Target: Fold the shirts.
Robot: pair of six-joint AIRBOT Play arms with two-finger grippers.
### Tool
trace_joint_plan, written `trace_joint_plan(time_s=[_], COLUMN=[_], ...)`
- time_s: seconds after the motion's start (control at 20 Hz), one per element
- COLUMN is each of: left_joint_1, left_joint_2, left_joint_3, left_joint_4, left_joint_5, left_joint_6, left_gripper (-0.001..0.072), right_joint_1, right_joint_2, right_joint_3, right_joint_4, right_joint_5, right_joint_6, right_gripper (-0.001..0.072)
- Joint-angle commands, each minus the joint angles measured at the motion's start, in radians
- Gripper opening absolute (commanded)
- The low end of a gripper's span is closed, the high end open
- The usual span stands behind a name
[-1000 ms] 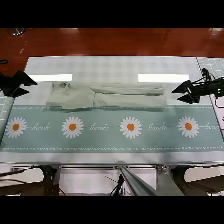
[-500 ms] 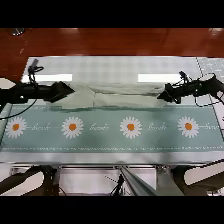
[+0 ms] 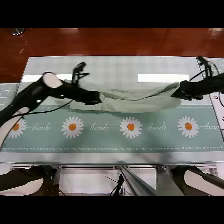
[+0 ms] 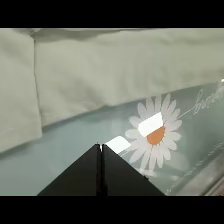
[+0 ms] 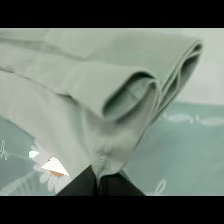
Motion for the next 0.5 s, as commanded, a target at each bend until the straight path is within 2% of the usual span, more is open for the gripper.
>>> trace_joint_plan(time_s=[0.0,0.1,0.25,0.35,0.45], left_joint_1=[-0.216,-0.288,-0.378,-0.447,-0.517], left_joint_2=[-0.148,-0.261,-0.414,-0.476,-0.511], left_joint_3=[0.222,0.352,0.5,0.544,0.549], left_joint_4=[0.232,0.225,0.12,0.02,-0.053], left_joint_5=[0.04,0.037,-0.004,-0.003,-0.013], left_joint_6=[-0.226,-0.287,-0.348,-0.349,-0.309], left_gripper=[0.0023,0.0023,0.0024,0.0024,0.0024], right_joint_1=[0.023,0.044,0.097,0.141,0.183], right_joint_2=[0.319,0.467,0.619,0.665,0.67], right_joint_3=[-0.125,-0.182,-0.209,-0.209,-0.209], right_joint_4=[-0.036,-0.032,-0.031,-0.031,-0.032], right_joint_5=[0.02,0.036,0.05,0.048,0.044], right_joint_6=[0.057,0.112,0.197,0.237,0.256], right_gripper=[0.0027,0.0027,0.0026,0.0027,0.0027])
